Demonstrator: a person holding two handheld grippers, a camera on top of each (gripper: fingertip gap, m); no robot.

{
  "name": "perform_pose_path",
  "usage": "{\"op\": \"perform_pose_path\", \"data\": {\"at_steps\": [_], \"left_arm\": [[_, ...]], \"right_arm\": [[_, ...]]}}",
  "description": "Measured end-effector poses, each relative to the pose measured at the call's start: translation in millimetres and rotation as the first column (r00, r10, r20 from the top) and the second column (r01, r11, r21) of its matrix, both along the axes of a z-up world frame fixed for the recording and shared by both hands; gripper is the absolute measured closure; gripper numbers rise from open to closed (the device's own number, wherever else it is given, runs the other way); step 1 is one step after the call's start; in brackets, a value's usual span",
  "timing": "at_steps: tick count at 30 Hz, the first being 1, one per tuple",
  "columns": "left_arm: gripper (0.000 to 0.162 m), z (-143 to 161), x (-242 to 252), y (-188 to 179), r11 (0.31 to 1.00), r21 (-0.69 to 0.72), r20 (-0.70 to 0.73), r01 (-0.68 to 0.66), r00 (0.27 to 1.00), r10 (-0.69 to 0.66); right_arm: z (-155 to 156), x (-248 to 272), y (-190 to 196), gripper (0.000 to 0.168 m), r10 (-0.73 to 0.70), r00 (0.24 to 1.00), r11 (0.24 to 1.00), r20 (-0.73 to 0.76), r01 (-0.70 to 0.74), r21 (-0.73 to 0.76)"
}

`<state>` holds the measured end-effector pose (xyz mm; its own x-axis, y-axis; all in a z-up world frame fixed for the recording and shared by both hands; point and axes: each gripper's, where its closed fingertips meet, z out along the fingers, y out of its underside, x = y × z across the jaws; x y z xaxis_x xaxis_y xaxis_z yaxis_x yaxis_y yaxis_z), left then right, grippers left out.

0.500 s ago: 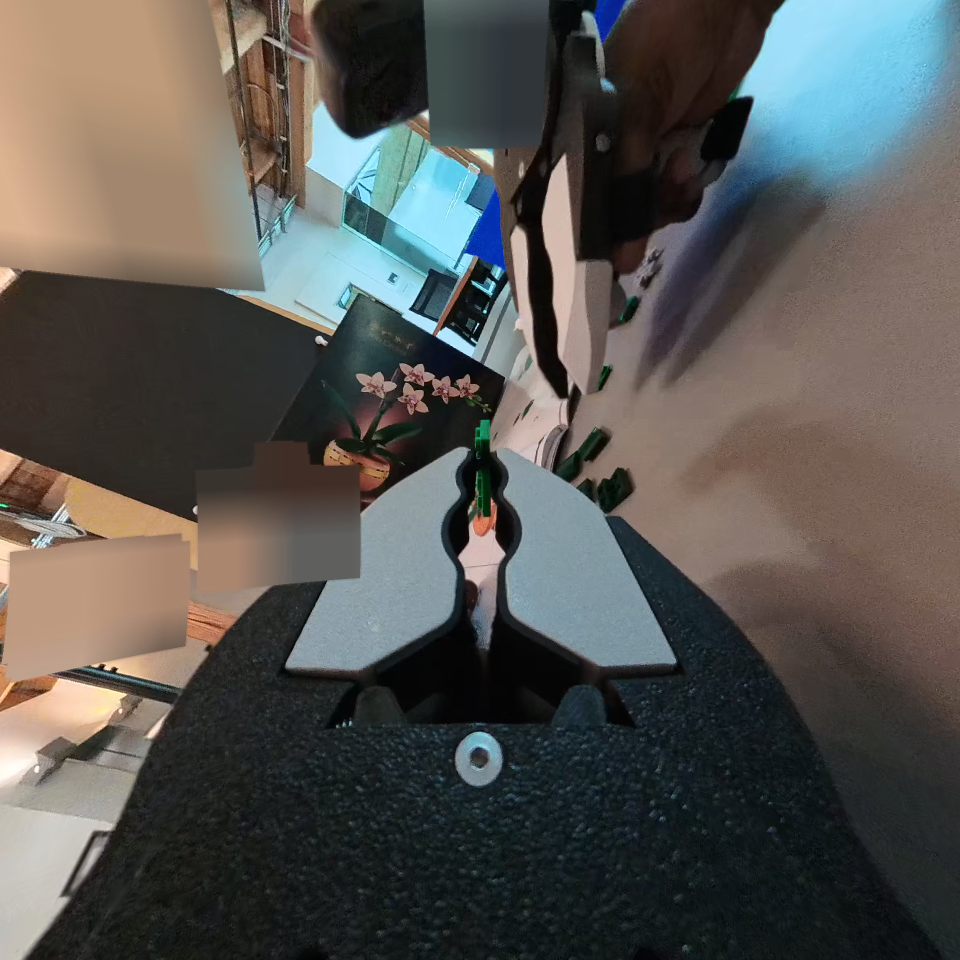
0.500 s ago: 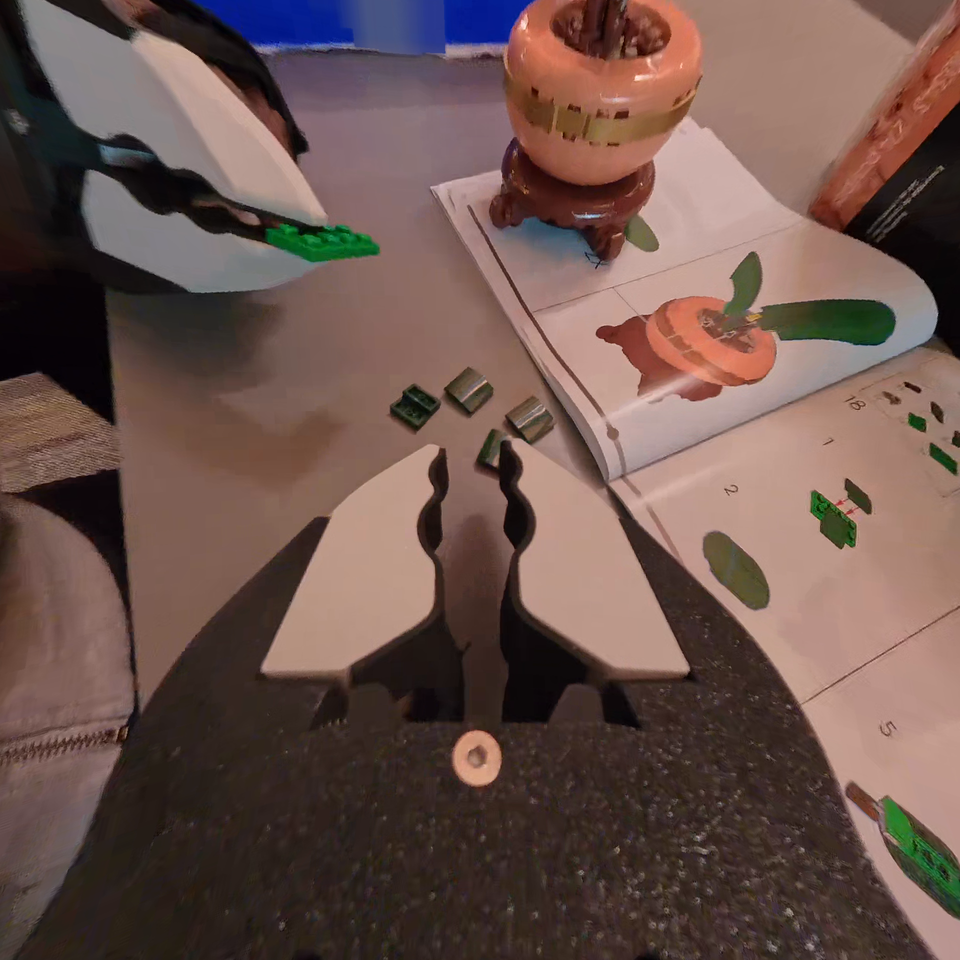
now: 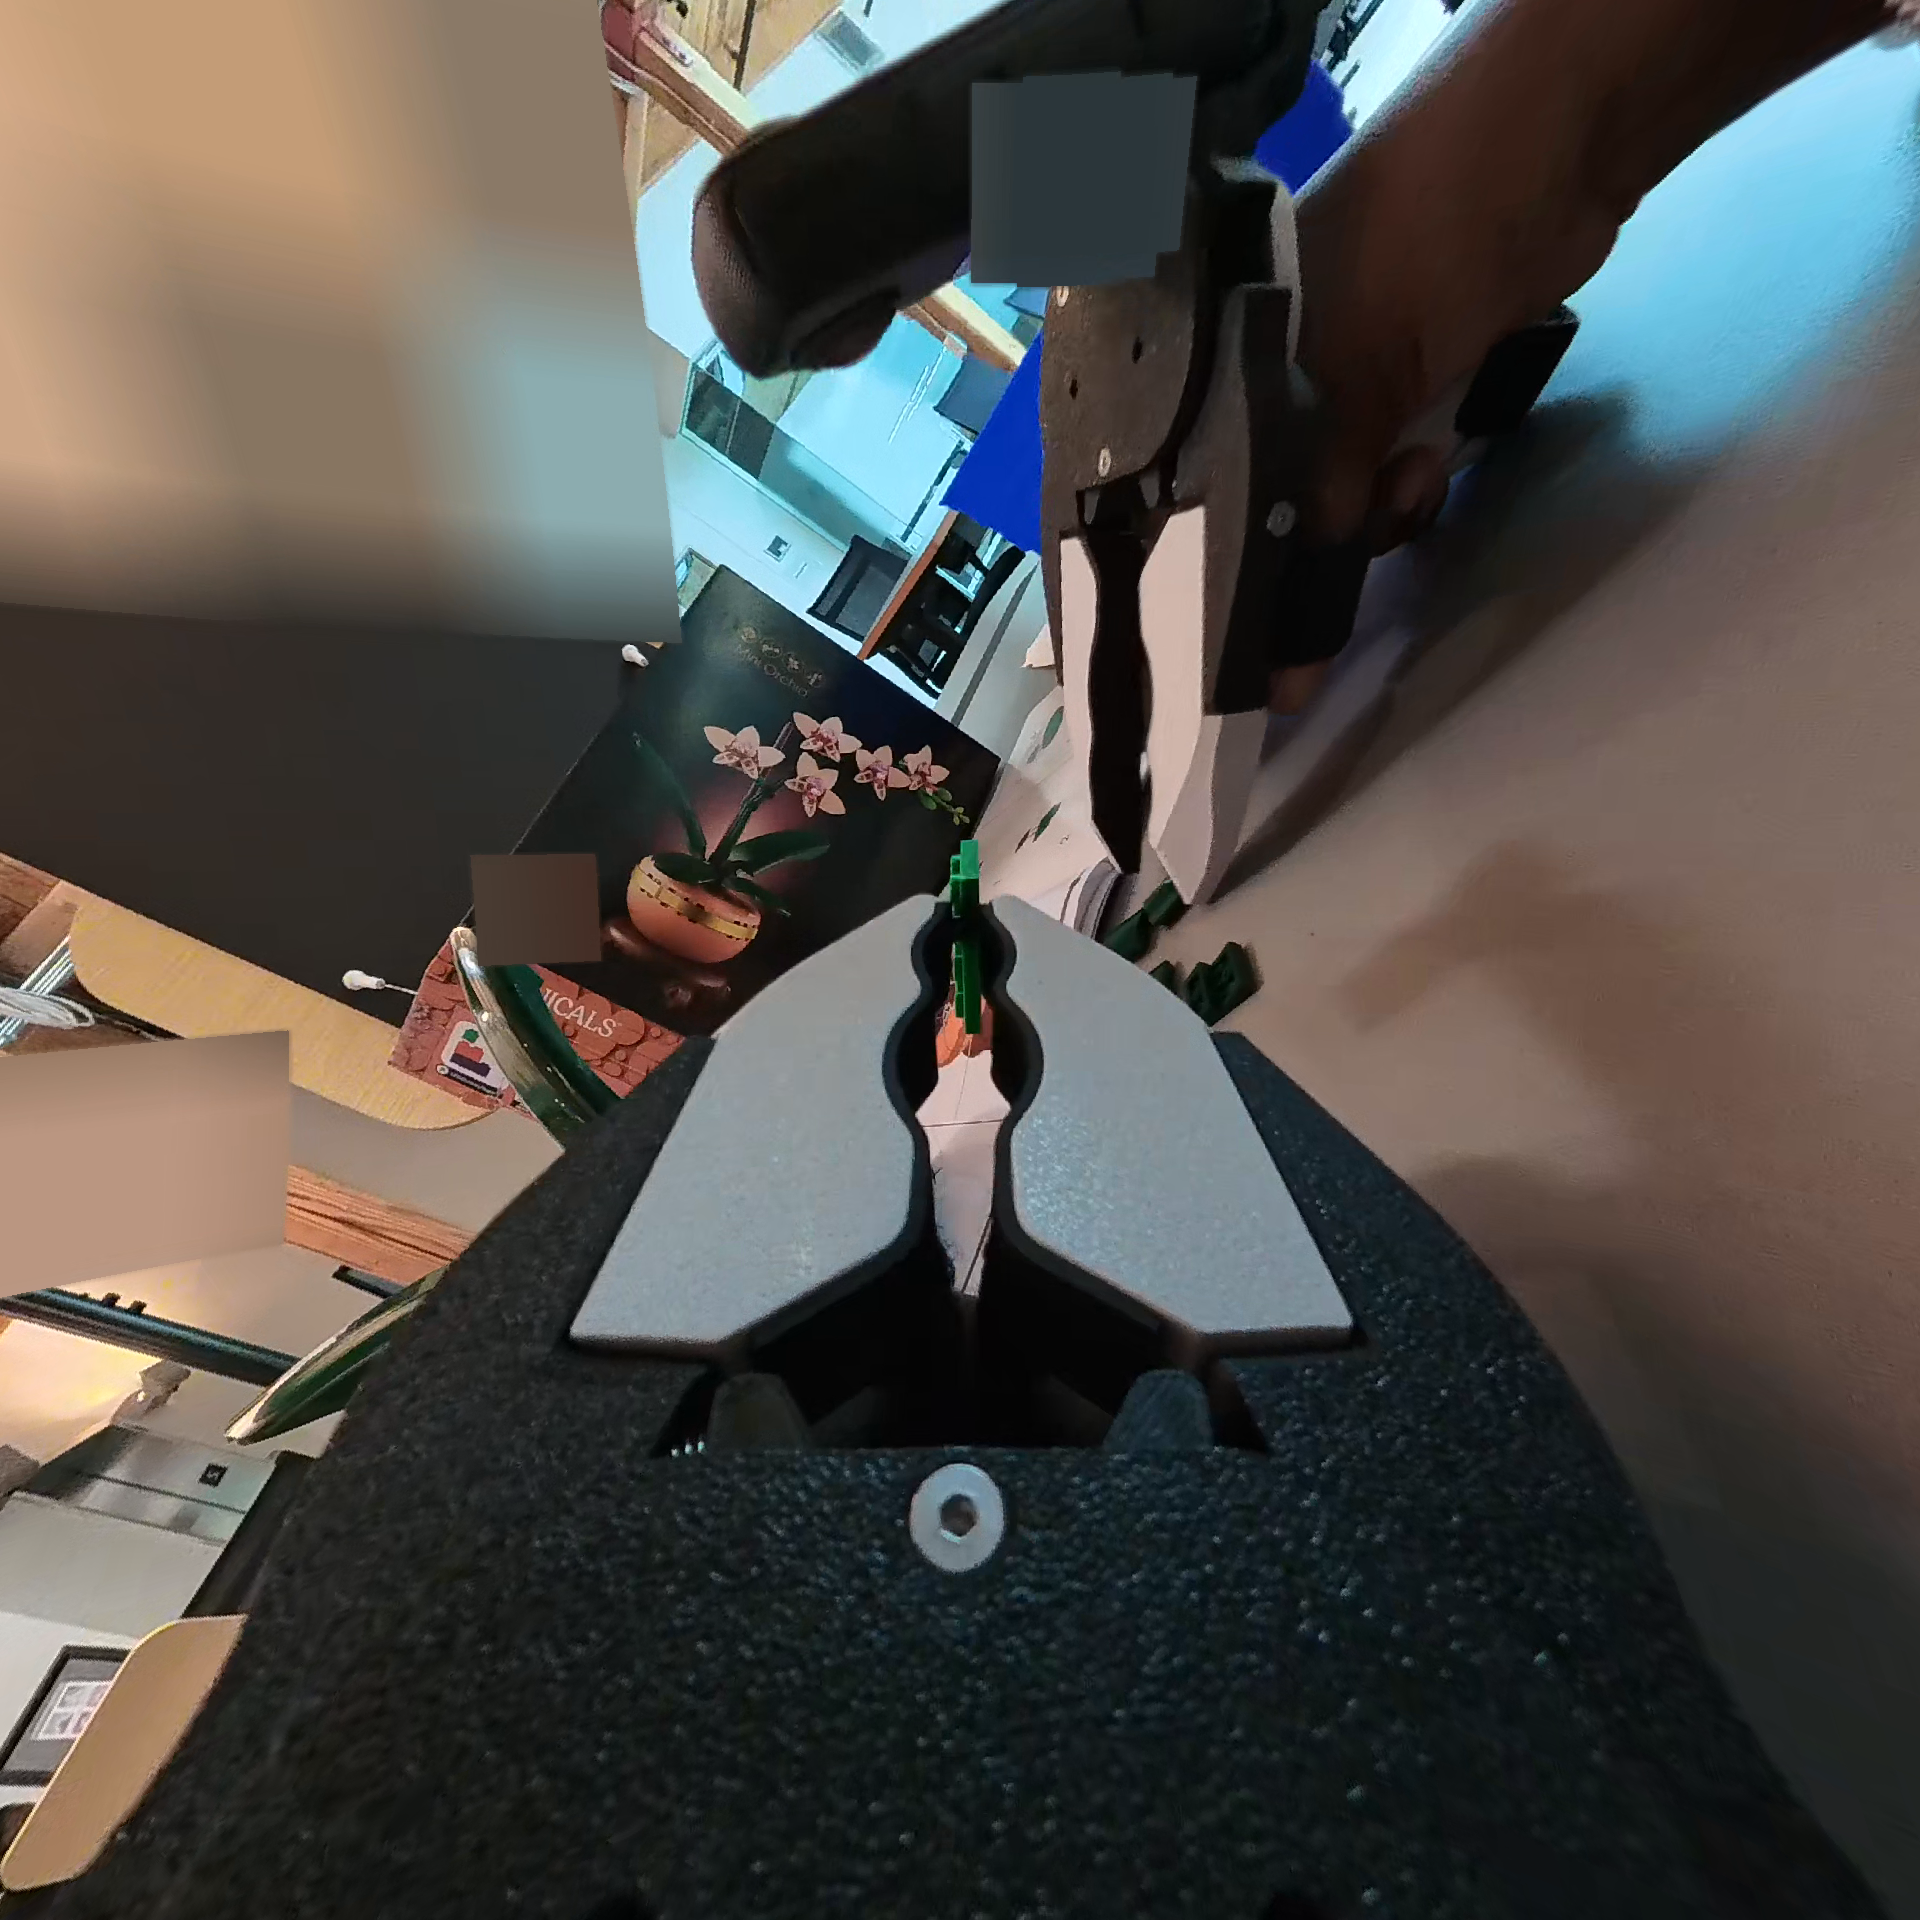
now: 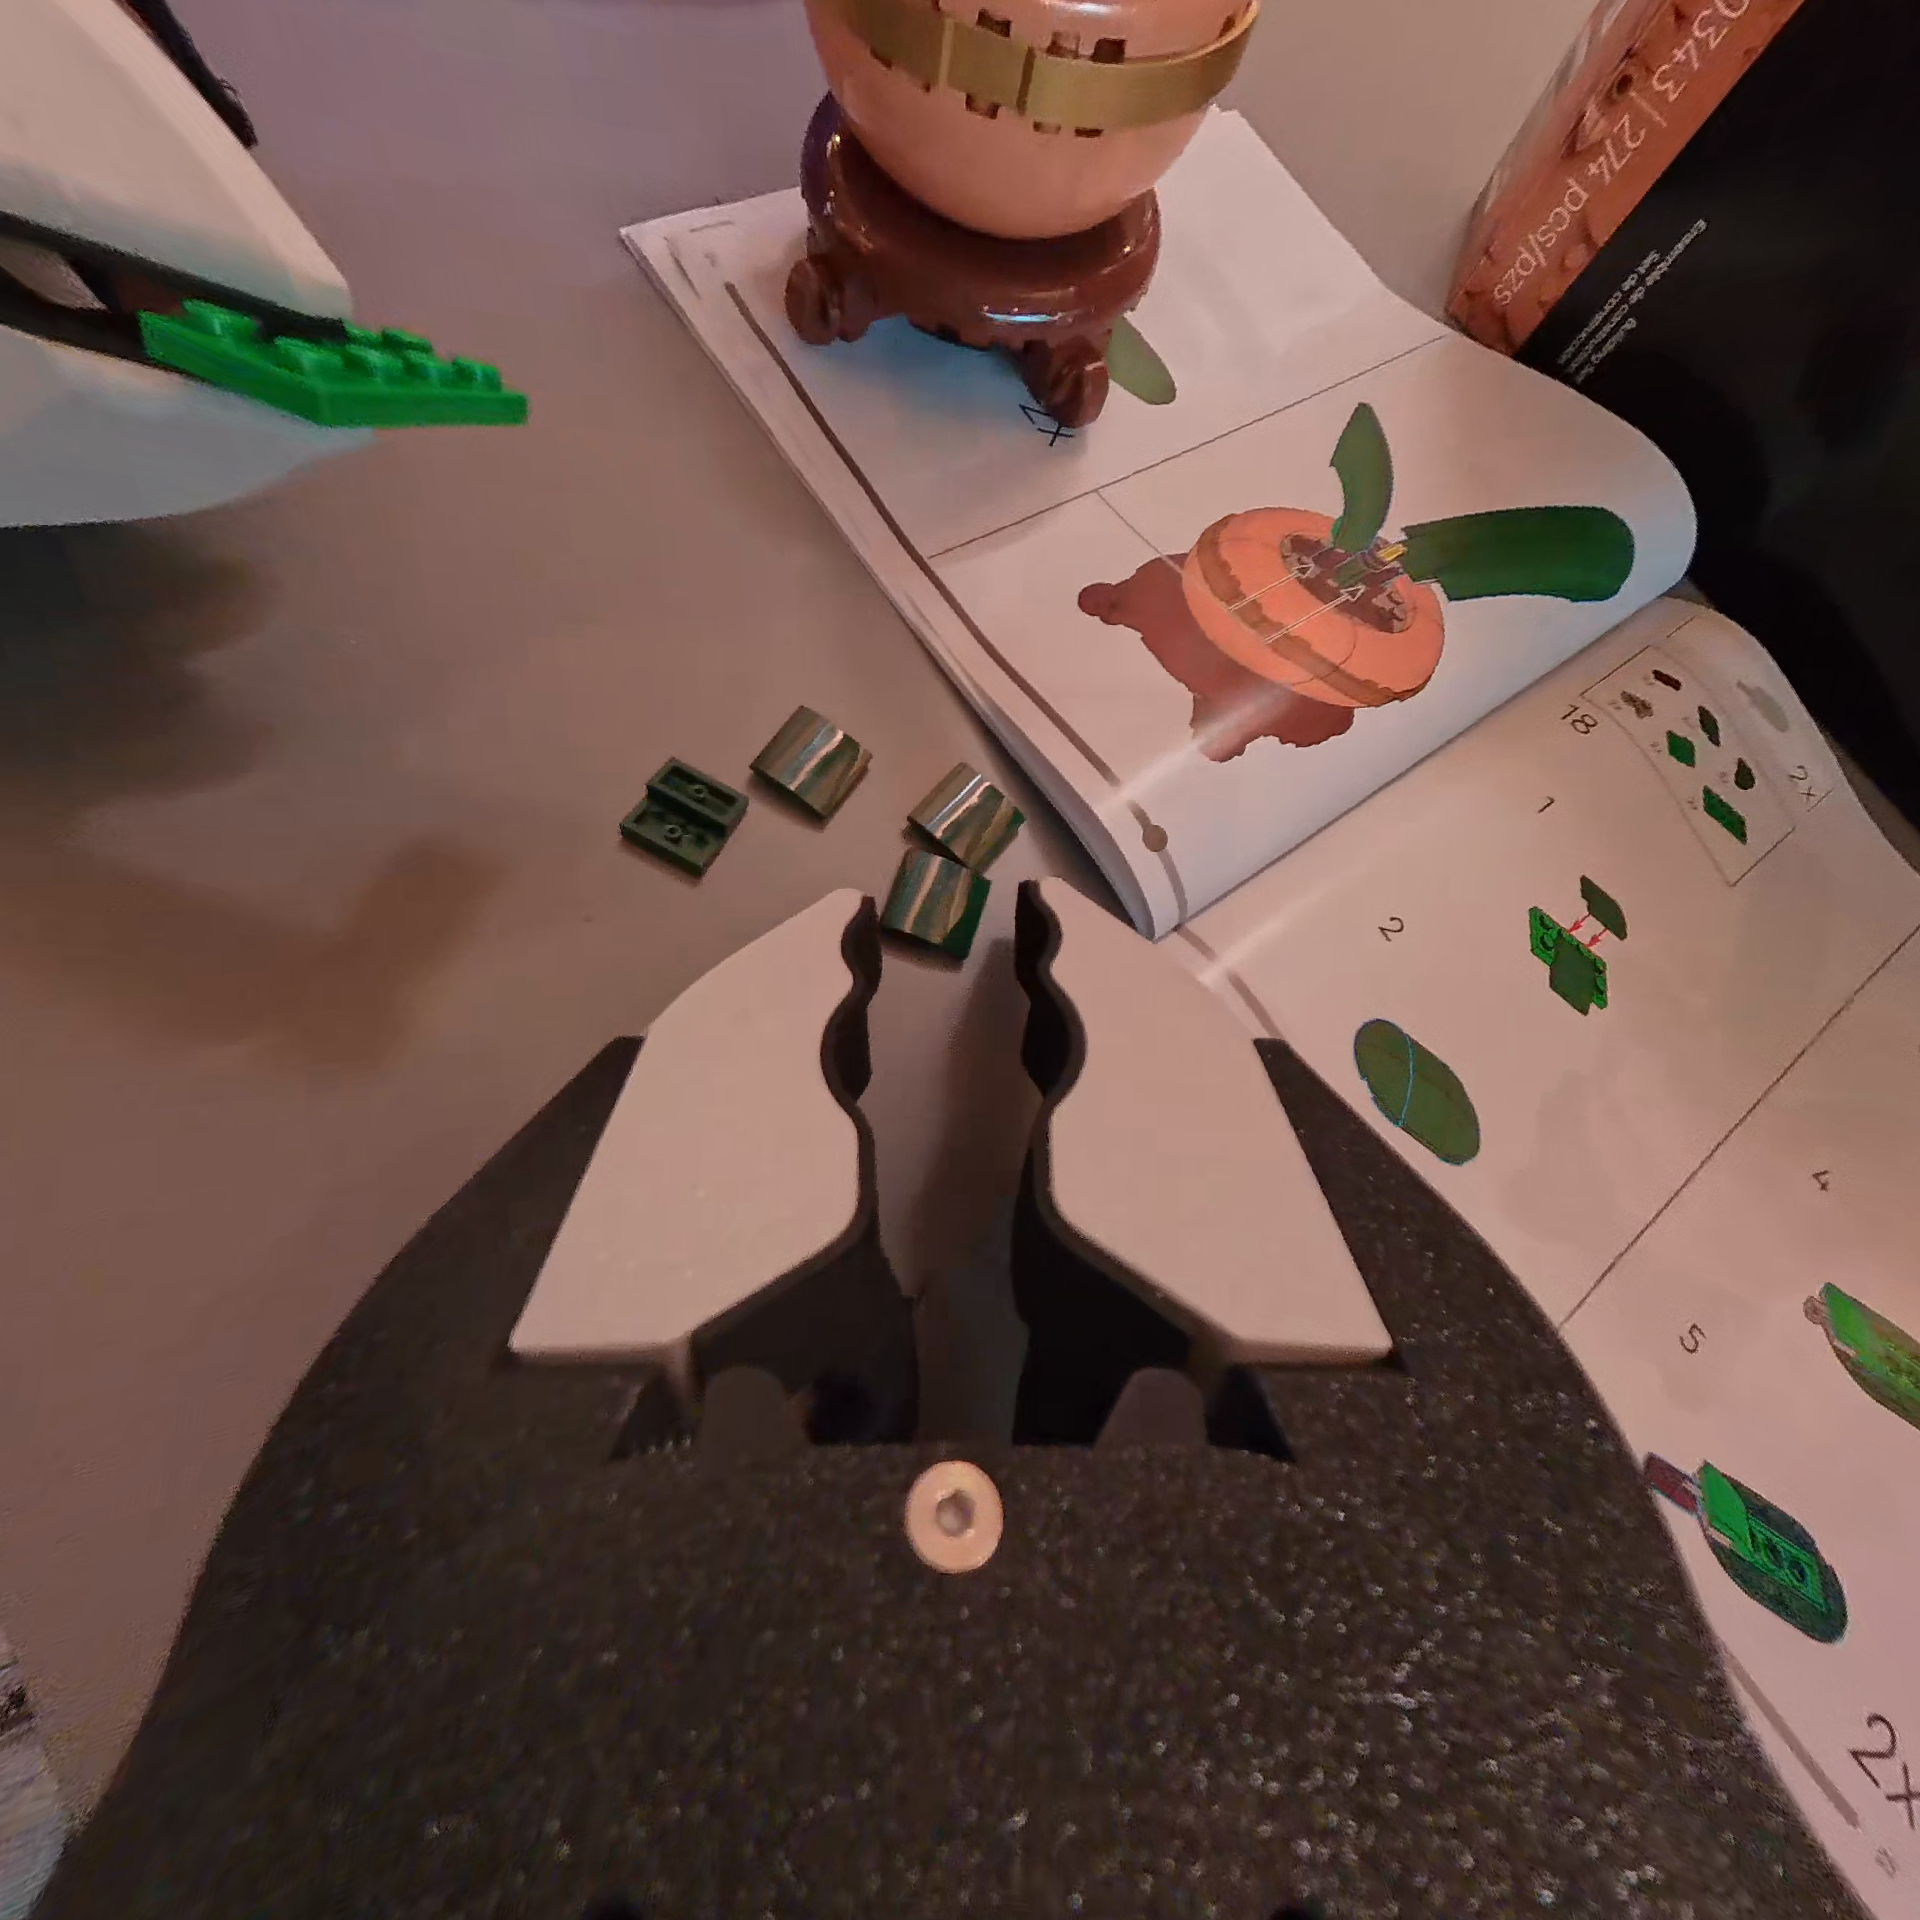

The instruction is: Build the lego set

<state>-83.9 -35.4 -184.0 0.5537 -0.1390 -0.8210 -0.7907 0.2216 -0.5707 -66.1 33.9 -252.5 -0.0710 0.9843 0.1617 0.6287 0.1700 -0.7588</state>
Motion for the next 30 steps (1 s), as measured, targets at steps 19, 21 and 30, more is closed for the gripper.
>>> {"op": "perform_pose_path", "data": {"at_steps": [19, 21, 30], "left_arm": [[0.158, 2.8, 1.0, 0.0, 1.0, 0.01, 0.026, 0.012, 1.0, -0.012], [0.158, 2.9, 0.9, 0.3, 1.0, 0.012, 0.029, 0.013, 0.999, -0.014], [0.158, 1.2, 1.3, 0.5, 1.0, 0.006, 0.019, 0.014, 1.0, -0.014]], "right_arm": [[-1.2, 53.2, -19.3, 0.158, 0.395, 0.917, 0.916, 0.049, -0.397, 0.06], [-0.6, 55.6, -17.6, 0.156, 0.386, 0.922, 0.92, 0.041, -0.388, 0.05], [13.2, 60.4, -7.0, 0.154, 0.261, 0.964, 0.964, -0.053, -0.263, -0.044]]}}
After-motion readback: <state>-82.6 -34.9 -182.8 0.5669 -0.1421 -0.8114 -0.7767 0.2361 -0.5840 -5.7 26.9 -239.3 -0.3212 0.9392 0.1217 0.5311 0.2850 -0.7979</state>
